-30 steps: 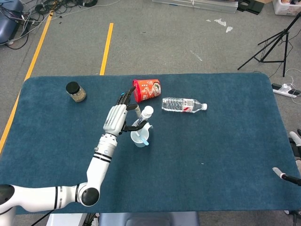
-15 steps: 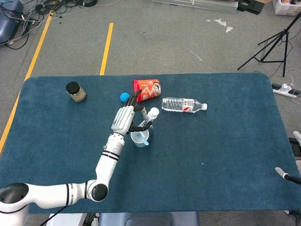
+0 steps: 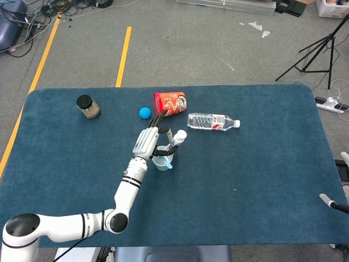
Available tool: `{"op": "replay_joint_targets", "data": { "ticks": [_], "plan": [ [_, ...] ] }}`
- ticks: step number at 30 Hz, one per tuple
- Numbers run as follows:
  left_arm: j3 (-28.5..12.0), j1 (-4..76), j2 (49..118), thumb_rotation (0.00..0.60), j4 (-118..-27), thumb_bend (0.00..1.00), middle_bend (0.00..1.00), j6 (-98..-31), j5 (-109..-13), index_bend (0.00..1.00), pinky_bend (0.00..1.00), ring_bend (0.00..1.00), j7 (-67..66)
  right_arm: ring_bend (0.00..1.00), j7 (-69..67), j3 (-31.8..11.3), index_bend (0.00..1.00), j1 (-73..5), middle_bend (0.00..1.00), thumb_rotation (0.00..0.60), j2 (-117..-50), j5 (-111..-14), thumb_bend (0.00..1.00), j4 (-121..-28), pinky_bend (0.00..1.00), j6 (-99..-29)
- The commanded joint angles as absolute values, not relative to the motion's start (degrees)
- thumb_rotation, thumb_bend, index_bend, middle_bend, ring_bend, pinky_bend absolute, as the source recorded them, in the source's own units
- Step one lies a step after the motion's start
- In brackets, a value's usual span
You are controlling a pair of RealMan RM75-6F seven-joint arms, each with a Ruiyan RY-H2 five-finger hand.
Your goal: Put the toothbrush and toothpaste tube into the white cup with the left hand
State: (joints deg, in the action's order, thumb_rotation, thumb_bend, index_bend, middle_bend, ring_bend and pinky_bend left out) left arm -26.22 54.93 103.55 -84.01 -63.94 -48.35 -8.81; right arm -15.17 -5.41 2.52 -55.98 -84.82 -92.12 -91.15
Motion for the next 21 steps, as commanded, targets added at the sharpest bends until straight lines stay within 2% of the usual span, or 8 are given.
{"op": "replay_joint_targets", "data": {
  "ticks": [1, 21],
  "plan": [
    [-26.1, 54.7, 103.7, 0.6, -83.7, 0.3, 0.01, -63.7, -48.4, 0.61, 0.0, 0.0, -8.5, 0.0, -15.3, -5.4, 0.0, 2.5, 0.0, 0.6, -56.0, -84.8, 0.0, -92.1, 0.36, -91.2],
    [-24.3, 52.4, 105.1, 0.6, -81.0, 0.3, 0.01, -61.5, -49.2, 0.61, 0.0, 0.0, -6.0, 0.0, -14.9, -5.4, 0.0, 2.5, 0.0, 0.6, -56.1, -84.8, 0.0, -92.1, 0.36, -91.0]
  ]
}}
